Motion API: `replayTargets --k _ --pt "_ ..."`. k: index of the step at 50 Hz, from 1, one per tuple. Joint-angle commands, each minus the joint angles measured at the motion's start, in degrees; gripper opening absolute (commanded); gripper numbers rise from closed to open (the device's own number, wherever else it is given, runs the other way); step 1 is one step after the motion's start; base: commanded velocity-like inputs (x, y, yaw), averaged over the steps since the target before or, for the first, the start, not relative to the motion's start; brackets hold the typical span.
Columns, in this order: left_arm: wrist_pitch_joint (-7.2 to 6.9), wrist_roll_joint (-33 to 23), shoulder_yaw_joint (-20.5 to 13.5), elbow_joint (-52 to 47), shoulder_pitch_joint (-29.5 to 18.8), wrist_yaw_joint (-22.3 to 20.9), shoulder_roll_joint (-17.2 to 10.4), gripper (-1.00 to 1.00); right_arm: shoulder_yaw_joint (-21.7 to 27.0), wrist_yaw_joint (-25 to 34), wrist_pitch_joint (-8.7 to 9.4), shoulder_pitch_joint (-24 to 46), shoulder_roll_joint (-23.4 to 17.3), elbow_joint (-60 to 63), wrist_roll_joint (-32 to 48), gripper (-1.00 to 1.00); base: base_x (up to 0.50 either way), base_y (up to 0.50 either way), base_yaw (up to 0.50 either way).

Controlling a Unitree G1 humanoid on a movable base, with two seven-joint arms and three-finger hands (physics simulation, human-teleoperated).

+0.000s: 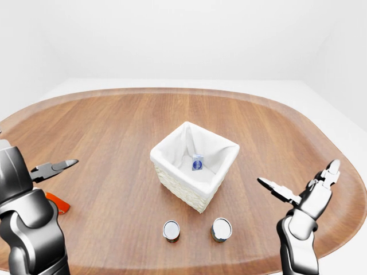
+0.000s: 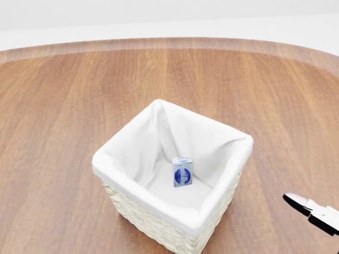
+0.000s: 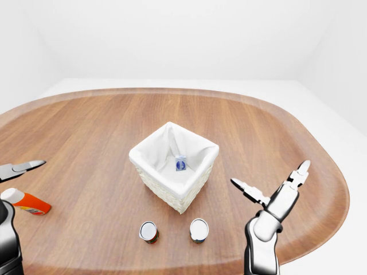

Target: Pick up the alphabet soup and the cream cheese box, and put them in the basket.

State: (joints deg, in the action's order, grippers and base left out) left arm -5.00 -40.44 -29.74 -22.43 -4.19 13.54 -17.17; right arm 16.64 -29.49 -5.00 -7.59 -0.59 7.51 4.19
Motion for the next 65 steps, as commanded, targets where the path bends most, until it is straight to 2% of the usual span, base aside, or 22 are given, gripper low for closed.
replayTargets --k 1,5,8,14,29,35,40,42,44,47,51,56,65 --pt "0.00 -0.3 0.2 1.0 -0.2 0.8 -0.1 1.00 1.0 4.4 0.00 -3.2 0.8 9.4 2.2 1.00 0.00 0.00 0.00" --pt "0.00 -0.4 0.3 0.7 -0.2 0.3 -0.2 1.00 1.3 8.1 0.00 -4.5 1.4 11.8 3.9 1.00 0.00 0.00 0.00" --pt "0.00 -0.3 0.0 0.1 -0.1 0.6 -0.2 1.00 1.6 12.7 0.03 -4.6 1.3 11.9 2.1 1.00 0.00 0.00 0.00" --pt "0.00 -0.5 0.2 0.4 -0.1 0.6 -0.2 1.00 0.0 18.0 0.00 -7.5 3.0 15.0 3.6 1.00 0.00 0.00 0.00" --pt "0.00 -0.7 0.3 0.8 -0.2 0.6 -0.2 1.00 -5.0 20.8 0.00 -11.8 3.2 9.3 12.8 1.00 0.00 0.00 0.00" --pt "0.00 -0.8 0.4 0.9 -0.2 0.7 -0.2 1.00 -6.6 25.5 0.00 -15.1 3.1 9.6 13.5 1.00 0.00 0.00 0.00" --pt "0.00 -0.8 0.4 0.7 -0.1 0.5 -0.1 1.00 -7.3 27.7 0.00 -17.4 3.2 9.5 15.7 1.00 0.00 0.00 0.00" --pt "0.00 -0.9 0.4 0.6 -0.1 0.4 -0.1 1.00 -6.8 26.8 0.00 -17.6 2.9 7.9 17.9 1.00 0.00 0.00 0.00" --pt "0.00 -1.0 0.3 0.3 0.0 0.3 -0.1 1.00 -7.1 30.0 0.00 -18.4 2.8 8.1 16.4 1.00 0.00 0.00 0.00" --pt "0.00 -0.9 0.3 1.0 -0.1 0.7 -0.1 1.00 -7.5 29.2 0.00 -19.2 2.8 5.8 20.0 1.00 0.00 0.00 0.00" --pt "0.00 -1.0 0.4 0.7 -0.1 0.5 -0.1 1.00 -8.2 30.4 0.00 -20.2 2.9 4.8 19.8 1.00 0.00 0.00 0.00" --pt "0.00 -1.0 0.4 0.7 -0.1 0.5 -0.1 1.00 -8.4 28.6 0.00 -19.8 2.2 1.5 23.5 1.00 0.00 0.00 0.00" --pt "0.00 -1.3 0.6 0.7 -0.2 0.4 -0.2 1.00 -8.6 29.8 0.00 -21.4 1.5 -0.1 24.5 1.00 0.00 0.00 0.00"
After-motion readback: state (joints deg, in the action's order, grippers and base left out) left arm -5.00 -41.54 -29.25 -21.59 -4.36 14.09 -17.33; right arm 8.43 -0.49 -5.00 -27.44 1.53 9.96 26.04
